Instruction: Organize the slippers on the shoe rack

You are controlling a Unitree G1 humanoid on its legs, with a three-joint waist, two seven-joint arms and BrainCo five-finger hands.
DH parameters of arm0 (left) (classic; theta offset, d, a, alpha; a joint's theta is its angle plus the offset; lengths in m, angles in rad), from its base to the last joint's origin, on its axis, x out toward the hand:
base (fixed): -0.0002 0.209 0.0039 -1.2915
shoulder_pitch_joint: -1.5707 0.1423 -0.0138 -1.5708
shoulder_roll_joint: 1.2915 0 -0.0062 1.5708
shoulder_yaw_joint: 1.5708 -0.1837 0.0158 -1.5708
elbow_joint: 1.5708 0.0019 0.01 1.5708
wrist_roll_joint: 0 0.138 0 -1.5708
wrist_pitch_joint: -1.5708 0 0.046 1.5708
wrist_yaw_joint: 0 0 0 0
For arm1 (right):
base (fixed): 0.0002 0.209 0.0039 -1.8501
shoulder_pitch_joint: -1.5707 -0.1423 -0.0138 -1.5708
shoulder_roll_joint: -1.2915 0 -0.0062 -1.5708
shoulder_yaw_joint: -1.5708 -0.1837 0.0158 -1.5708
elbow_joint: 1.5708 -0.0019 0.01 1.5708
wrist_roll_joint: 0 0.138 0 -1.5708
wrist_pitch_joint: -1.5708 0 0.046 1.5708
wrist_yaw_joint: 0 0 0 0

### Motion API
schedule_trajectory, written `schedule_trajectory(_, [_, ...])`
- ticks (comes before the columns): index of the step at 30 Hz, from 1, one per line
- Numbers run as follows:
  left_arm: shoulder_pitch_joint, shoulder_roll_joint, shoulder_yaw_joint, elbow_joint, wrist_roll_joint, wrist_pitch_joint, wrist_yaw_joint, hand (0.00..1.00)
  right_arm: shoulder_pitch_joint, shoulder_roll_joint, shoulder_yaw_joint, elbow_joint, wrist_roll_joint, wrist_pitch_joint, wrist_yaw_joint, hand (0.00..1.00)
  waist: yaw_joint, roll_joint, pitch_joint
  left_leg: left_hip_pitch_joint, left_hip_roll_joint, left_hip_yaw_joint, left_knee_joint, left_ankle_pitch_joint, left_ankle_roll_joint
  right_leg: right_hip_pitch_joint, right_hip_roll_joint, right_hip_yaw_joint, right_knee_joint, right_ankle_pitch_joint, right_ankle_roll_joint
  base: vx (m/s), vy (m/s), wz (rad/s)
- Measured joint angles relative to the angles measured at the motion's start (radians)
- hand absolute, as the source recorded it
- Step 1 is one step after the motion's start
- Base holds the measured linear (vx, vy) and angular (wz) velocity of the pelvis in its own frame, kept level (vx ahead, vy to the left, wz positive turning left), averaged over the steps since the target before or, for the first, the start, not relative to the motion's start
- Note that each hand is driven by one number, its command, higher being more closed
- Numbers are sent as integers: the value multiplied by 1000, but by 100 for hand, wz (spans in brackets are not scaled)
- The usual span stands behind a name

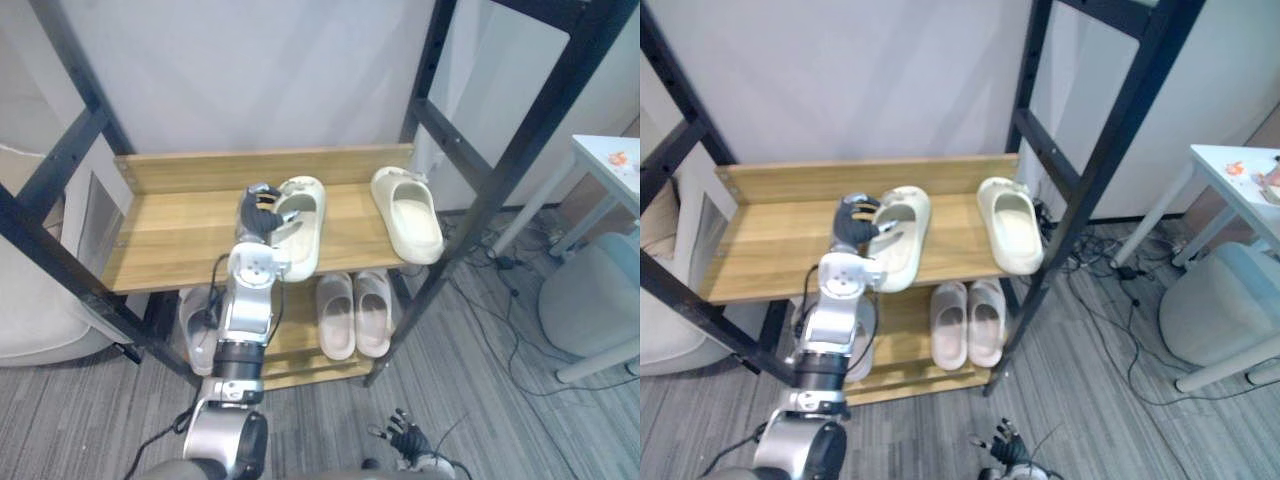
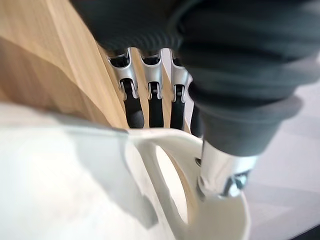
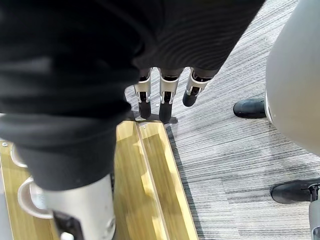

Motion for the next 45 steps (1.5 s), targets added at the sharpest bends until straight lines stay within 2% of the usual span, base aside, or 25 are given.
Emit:
schedule_trajectory(10, [-3, -2, 27, 8, -21, 0, -17, 100, 0, 0, 7, -6, 2, 2, -1, 0, -1, 3, 7, 15, 0, 3, -1, 0, 0, 8, 0, 4, 0, 0, 0, -8, -3, 0])
schedule_trajectory(11, [-3, -2, 27, 8, -21, 0, -16, 0, 0, 0, 7, -6, 2, 2, -1, 0, -1, 3, 7, 15, 1, 3, -1, 0, 0, 8, 0, 4, 0, 0, 0, 0, 0, 0])
schedule_trajectory(16, [-3, -2, 26, 6, -30, -2, -12, 0, 0, 0, 7, -7, 2, 1, -1, 0, 0, 4, 8, 16, 1, 3, 0, 0, 0, 8, 1, 3, 0, 0, 0, 0, 0, 0])
schedule_trajectory(26, [42, -3, 18, -77, -79, -48, 76, 0, -9, 0, 6, -6, 6, -9, 0, 0, -3, 8, 21, 16, 1, -2, 1, 0, 0, 7, 1, 2, 0, 0, 0, 0, 0, 0])
schedule_trajectory(32, [78, -4, 10, -135, -100, -63, 96, 0, -13, 0, 6, -4, 7, -10, 0, 0, -2, 7, 25, 14, 0, -10, 0, 0, 0, 8, 0, -9, 0, 0, 0, 0, 0, 2])
schedule_trajectory(39, [88, 10, 11, -137, -95, -56, 107, 0, -12, 0, 6, 0, 7, -9, 0, 0, 1, 6, 26, 12, -2, -33, 1, 0, 0, 16, -1, -41, 0, 0, 0, -13, -10, 10])
schedule_trajectory(45, [84, 41, -11, -137, -25, -14, 81, 0, -12, 0, 5, -1, 7, -9, -1, 0, -1, 5, 26, 0, -3, -39, 6, 0, 0, 10, -2, -48, 0, 0, 0, -12, -9, 2])
